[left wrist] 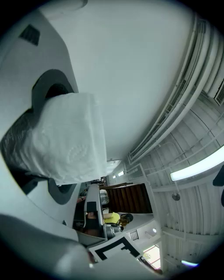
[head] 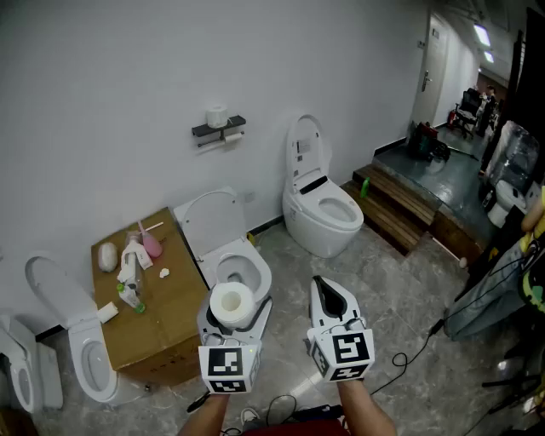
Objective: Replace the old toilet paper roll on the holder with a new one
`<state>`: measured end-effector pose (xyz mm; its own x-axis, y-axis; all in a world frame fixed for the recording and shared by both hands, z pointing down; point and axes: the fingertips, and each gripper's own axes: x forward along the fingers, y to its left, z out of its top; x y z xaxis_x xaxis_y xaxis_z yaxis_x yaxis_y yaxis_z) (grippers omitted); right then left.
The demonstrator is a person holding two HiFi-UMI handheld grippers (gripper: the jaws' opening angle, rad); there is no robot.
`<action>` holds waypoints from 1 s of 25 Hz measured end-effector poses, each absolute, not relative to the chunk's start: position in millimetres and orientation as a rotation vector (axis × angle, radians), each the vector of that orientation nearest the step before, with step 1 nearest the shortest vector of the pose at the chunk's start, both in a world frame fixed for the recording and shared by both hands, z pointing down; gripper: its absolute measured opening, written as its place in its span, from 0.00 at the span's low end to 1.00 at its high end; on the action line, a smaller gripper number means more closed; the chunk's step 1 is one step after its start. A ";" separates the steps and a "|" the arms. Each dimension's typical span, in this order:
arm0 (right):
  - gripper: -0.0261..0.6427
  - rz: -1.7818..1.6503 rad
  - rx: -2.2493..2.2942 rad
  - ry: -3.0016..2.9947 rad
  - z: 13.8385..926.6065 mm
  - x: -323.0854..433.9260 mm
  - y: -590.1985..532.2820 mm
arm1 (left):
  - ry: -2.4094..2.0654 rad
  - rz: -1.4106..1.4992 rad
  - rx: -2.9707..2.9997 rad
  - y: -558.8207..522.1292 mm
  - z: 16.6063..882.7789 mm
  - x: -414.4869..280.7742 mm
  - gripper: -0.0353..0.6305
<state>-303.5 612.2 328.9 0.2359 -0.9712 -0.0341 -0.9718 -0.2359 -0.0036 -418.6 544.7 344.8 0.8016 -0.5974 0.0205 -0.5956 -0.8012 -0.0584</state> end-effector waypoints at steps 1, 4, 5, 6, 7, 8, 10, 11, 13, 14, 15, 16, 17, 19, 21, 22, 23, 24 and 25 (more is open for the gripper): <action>0.06 0.042 -2.450 1.928 329.4 -301.4 611.0 | 0.973 -0.056 -2.931 544.3 344.1 -415.6 0.72; 0.06 0.048 -2.447 1.931 331.5 -294.1 611.0 | 0.975 -0.051 -2.925 545.8 344.4 -405.7 0.72; 0.06 0.049 -2.446 1.931 332.2 -290.7 612.6 | 0.975 -0.051 -2.925 547.6 344.9 -401.4 0.72; 0.06 0.050 -2.446 1.931 332.7 -286.7 614.4 | 0.974 -0.048 -2.925 549.8 344.6 -396.4 0.72; 0.06 0.052 -2.447 1.931 333.4 -282.3 616.3 | 0.971 -0.044 -2.925 552.1 344.0 -390.8 0.72; 0.06 0.053 -2.449 1.931 334.4 -277.4 618.0 | 0.967 -0.040 -2.925 554.3 343.6 -385.0 0.72; 0.06 0.052 -2.451 1.925 338.1 -265.6 621.8 | 0.962 -0.036 -2.925 558.1 345.1 -372.4 0.72; 0.06 0.050 -2.453 1.918 340.3 -258.6 624.1 | 0.959 -0.037 -2.928 559.9 346.7 -365.6 0.72; 0.06 0.044 -2.451 1.898 343.0 -243.2 629.9 | 0.952 -0.043 -2.933 563.6 349.9 -350.4 0.72; 0.06 0.044 -2.447 1.890 343.3 -235.1 632.9 | 0.949 -0.046 -2.935 565.6 351.0 -342.4 0.72; 0.06 0.048 -2.442 1.885 343.4 -226.8 635.9 | 0.948 -0.047 -2.937 567.8 351.9 -334.1 0.72; 0.06 0.053 -2.441 1.882 343.2 -218.6 639.2 | 0.948 -0.049 -2.942 570.3 352.6 -325.8 0.72; 0.07 0.055 -2.440 1.883 343.0 -210.8 642.7 | 0.948 -0.051 -2.947 573.2 353.0 -317.4 0.72; 0.06 0.048 -2.436 1.887 343.0 -196.8 650.4 | 0.945 -0.057 -2.953 580.3 354.0 -301.0 0.72; 0.06 0.042 -2.434 1.883 344.5 -183.6 656.8 | 0.933 -0.060 -2.954 587.1 355.3 -285.3 0.72; 0.06 0.037 -2.438 1.875 345.8 -177.0 658.8 | 0.923 -0.059 -2.957 589.5 356.0 -277.7 0.72; 0.06 0.030 -2.443 1.868 347.7 -170.7 660.3 | 0.911 -0.058 -2.960 591.3 357.0 -270.3 0.72; 0.06 0.022 -2.449 1.861 349.9 -164.9 661.8 | 0.899 -0.058 -2.965 592.6 358.6 -263.2 0.72; 0.06 0.018 -2.458 1.853 352.6 -159.1 663.0 | 0.887 -0.058 -2.971 593.2 360.9 -256.4 0.72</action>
<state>-159.1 663.0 352.6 0.2758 -0.9601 -0.0472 -0.9608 -0.2738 -0.0434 -256.4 593.2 360.9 0.8358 -0.5486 0.0242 -0.5470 -0.8356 -0.0495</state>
